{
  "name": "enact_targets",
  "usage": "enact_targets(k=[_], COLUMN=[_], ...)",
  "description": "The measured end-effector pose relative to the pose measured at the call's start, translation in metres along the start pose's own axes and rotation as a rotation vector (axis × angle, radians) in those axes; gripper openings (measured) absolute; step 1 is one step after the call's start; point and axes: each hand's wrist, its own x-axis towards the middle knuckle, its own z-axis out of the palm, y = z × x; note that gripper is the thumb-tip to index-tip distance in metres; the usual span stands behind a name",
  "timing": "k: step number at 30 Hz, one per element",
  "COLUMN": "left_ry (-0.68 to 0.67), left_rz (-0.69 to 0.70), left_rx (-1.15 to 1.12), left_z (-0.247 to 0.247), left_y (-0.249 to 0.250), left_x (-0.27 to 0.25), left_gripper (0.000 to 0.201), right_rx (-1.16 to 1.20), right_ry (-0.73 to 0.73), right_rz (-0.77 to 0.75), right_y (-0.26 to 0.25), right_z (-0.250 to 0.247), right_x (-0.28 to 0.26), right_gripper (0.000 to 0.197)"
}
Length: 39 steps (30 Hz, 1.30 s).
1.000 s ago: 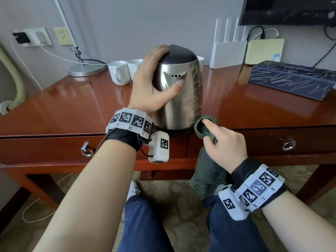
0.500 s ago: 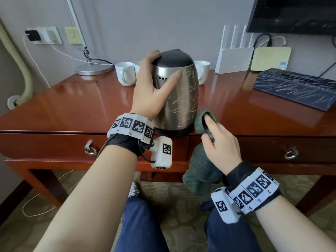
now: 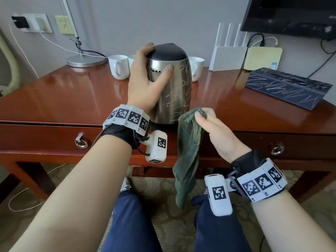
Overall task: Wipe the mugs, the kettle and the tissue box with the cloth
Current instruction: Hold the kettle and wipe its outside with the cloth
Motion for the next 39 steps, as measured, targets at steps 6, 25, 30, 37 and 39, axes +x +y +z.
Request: enact_targets(k=[6, 25, 30, 37, 39], left_ry=[0.0, 0.004, 0.01, 0.012, 0.013], left_rz=[0.0, 0.008, 0.014, 0.021, 0.024], left_rx=[0.007, 0.02, 0.016, 0.01, 0.018], left_z=[0.0, 0.0, 0.0, 0.001, 0.001], left_y=[0.001, 0.002, 0.002, 0.003, 0.002], left_x=[0.0, -0.001, -0.001, -0.001, -0.001], left_gripper=[0.053, 0.051, 0.051, 0.053, 0.056], right_rx=[-0.051, 0.636, 0.521, 0.667, 0.848], right_ry=[-0.117, -0.168, -0.311, -0.324, -0.19], right_rz=[0.1, 0.239, 0.166, 0.083, 0.087], right_y=[-0.014, -0.012, -0.01, -0.012, -0.015], right_z=[-0.01, -0.011, -0.011, -0.002, 0.003], right_x=[-0.011, -0.007, -0.007, -0.011, -0.012], right_gripper=[0.026, 0.02, 0.034, 0.036, 0.024])
